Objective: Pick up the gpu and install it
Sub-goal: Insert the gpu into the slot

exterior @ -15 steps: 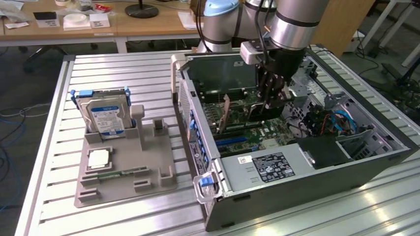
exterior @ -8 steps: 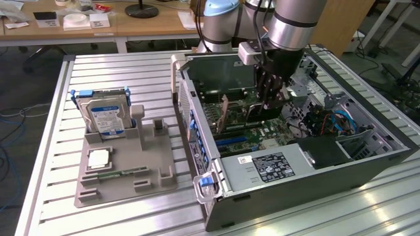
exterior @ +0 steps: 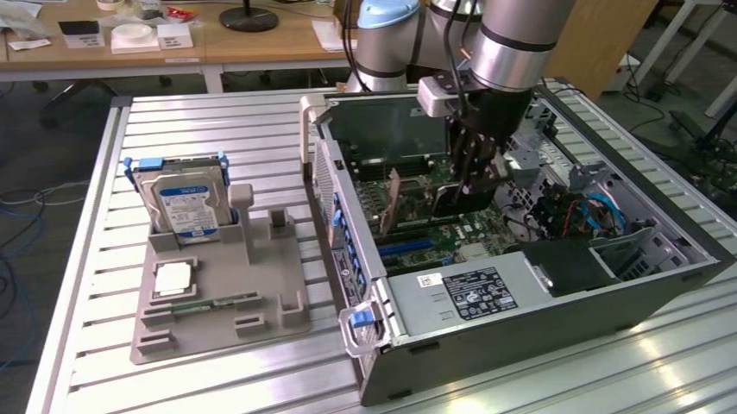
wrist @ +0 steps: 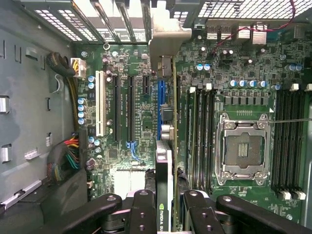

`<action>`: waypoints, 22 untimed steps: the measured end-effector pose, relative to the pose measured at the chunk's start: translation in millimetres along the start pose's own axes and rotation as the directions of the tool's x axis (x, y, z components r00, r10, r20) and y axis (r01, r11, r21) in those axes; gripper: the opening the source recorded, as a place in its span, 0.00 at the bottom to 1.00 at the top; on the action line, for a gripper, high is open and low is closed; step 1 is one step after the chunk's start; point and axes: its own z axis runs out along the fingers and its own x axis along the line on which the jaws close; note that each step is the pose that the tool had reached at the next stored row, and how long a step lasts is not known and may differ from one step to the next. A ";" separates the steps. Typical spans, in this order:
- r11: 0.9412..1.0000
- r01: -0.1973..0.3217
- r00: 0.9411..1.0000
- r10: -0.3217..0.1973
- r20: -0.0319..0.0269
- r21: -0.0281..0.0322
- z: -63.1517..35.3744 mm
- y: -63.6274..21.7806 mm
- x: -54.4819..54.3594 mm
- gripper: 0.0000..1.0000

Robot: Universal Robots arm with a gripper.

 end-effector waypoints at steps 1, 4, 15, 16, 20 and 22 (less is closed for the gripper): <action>1.000 0.000 1.000 0.000 0.000 0.000 0.5 0.3 0.0 0.27; 1.000 0.000 1.000 0.000 0.000 0.000 1.0 1.1 0.0 0.27; 1.000 0.000 1.000 0.000 0.000 0.000 1.3 3.0 0.0 0.27; 1.000 0.000 1.000 0.000 0.000 0.000 1.3 3.0 0.0 0.27; 1.000 0.000 1.000 0.000 0.000 0.000 1.2 3.1 0.0 0.27; 1.000 0.000 1.000 0.000 0.000 0.000 1.4 4.9 0.0 0.27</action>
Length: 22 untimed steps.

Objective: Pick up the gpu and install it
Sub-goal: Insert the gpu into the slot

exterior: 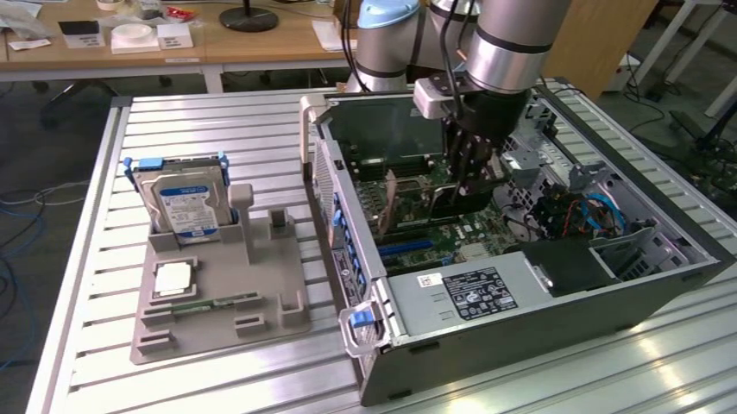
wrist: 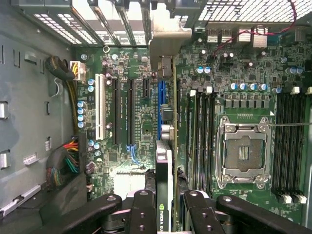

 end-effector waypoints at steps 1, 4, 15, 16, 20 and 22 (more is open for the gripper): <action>1.000 0.000 1.000 0.000 0.000 0.000 0.0 1.0 0.0 0.27; 1.000 0.000 1.000 0.000 0.000 0.000 0.0 1.6 0.0 0.27; 1.000 0.000 1.000 0.000 0.000 0.003 3.2 6.7 0.3 0.27; 1.000 0.000 1.000 0.000 0.000 0.003 3.2 7.6 0.4 0.27; 1.000 0.000 1.000 0.000 0.000 0.003 5.9 8.7 0.6 0.27; 1.000 0.000 1.000 0.000 0.000 0.003 7.6 9.3 0.6 0.27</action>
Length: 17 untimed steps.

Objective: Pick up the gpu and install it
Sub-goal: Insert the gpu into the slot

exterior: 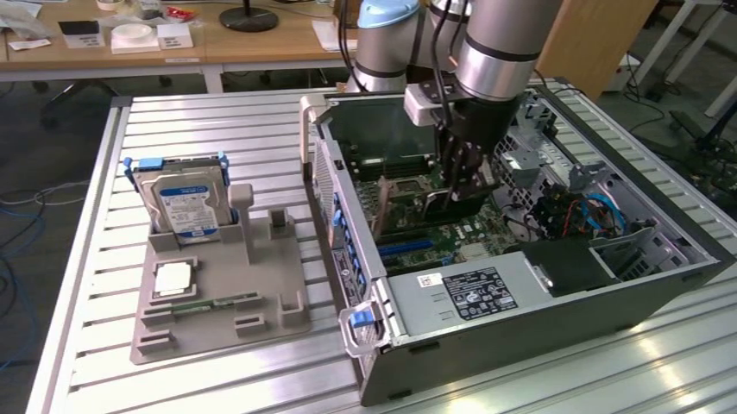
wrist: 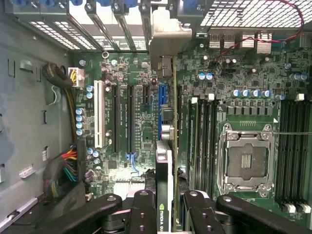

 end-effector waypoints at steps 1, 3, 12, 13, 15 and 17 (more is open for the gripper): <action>1.000 0.000 1.000 0.000 0.000 0.000 0.3 0.5 0.1 0.27; 1.000 0.000 1.000 0.000 0.000 0.000 0.5 2.1 0.6 0.27; 1.000 0.001 1.000 -0.001 0.000 0.000 4.5 6.8 2.2 0.27; 1.000 0.001 1.000 -0.001 0.000 0.000 5.3 6.9 2.5 0.27; 1.000 0.001 1.000 -0.001 0.000 0.000 6.3 7.4 3.1 0.27; 1.000 0.001 1.000 -0.001 0.000 0.000 7.1 8.3 3.5 0.27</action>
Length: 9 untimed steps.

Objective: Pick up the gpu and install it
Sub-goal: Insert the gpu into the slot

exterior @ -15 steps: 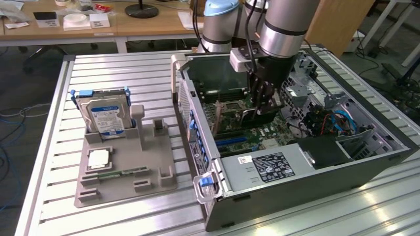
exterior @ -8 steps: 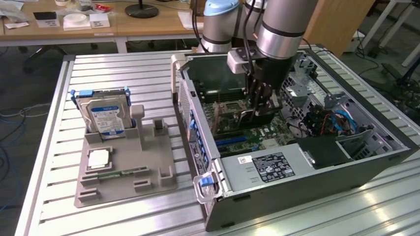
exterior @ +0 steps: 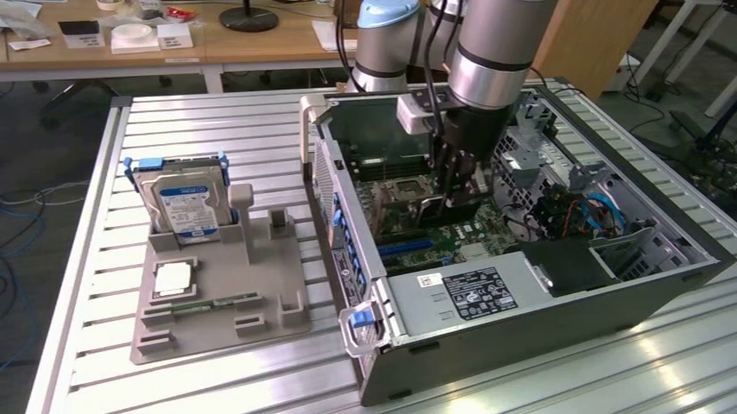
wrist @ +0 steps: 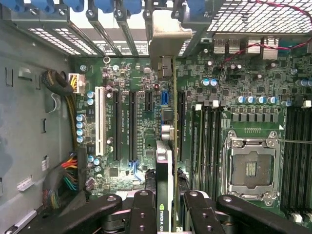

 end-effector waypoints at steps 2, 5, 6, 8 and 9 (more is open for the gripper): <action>1.000 0.000 1.000 0.000 0.000 0.000 0.5 1.2 0.1 0.27; 1.000 0.000 1.000 0.000 0.000 0.000 0.8 2.1 0.1 0.27; 1.000 0.000 1.000 0.000 0.000 0.000 0.8 2.0 0.1 0.27; 1.000 0.000 1.000 0.000 0.000 0.000 1.0 2.5 0.1 0.27; 1.000 0.000 1.000 0.000 0.000 0.000 1.2 3.1 0.1 0.27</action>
